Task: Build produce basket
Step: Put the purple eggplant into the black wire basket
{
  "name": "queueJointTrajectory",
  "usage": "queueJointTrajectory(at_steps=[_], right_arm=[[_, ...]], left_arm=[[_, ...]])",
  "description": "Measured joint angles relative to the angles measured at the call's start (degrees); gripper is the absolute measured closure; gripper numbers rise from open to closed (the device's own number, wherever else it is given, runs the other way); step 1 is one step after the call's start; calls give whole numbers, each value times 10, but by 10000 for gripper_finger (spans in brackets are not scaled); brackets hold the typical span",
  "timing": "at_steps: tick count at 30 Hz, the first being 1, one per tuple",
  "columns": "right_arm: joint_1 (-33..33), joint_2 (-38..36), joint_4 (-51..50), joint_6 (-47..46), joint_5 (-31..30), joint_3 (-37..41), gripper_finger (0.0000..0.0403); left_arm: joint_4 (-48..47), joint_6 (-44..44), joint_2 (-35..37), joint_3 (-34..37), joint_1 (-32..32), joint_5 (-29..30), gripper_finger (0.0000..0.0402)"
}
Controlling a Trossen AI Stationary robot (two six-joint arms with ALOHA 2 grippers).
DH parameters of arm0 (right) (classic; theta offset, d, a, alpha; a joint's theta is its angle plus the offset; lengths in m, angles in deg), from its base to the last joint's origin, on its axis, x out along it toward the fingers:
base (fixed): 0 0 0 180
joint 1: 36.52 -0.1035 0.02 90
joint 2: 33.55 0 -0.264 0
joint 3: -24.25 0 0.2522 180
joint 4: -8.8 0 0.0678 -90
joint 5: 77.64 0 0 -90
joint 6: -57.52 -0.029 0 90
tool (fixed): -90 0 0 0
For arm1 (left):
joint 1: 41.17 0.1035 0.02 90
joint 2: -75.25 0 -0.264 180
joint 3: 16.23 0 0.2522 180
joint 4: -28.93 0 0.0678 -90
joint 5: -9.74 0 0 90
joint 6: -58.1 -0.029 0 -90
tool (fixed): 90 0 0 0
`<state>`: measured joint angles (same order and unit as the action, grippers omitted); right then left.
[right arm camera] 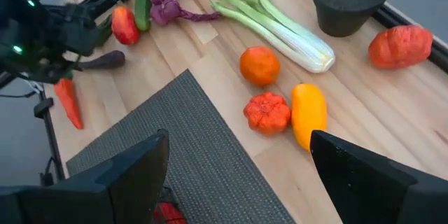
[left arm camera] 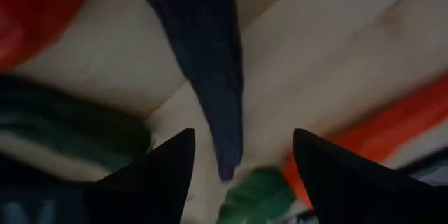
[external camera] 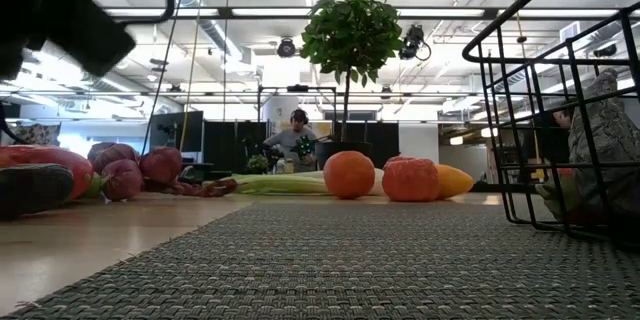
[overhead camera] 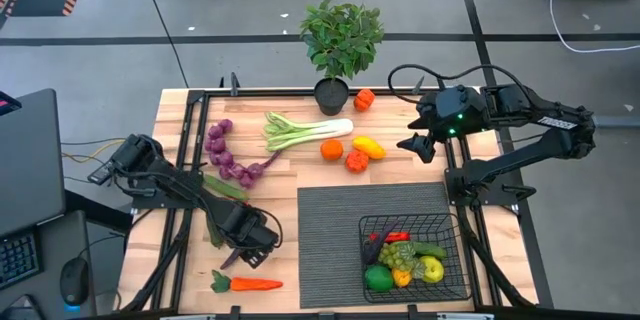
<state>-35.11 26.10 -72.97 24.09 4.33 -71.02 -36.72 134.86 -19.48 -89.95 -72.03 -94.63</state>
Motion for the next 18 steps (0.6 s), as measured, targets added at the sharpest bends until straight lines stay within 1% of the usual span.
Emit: queueJointTrajectory(at_steps=[6,8,11,14,18], right_arm=[[0,4,0,-47,-8,0,54],[0,8,0,-70,-10,0,54],[-2,19,0,-104,-10,0,54],[-9,32,0,-121,-10,0,54],[-22,53,-10,-143,-10,0,54]], left_arm=[[121,36,0,86,-3,17,153],[139,36,0,105,-1,19,153],[141,34,2,117,0,22,160],[138,1,2,112,0,30,183],[141,-61,-1,77,1,80,241]])
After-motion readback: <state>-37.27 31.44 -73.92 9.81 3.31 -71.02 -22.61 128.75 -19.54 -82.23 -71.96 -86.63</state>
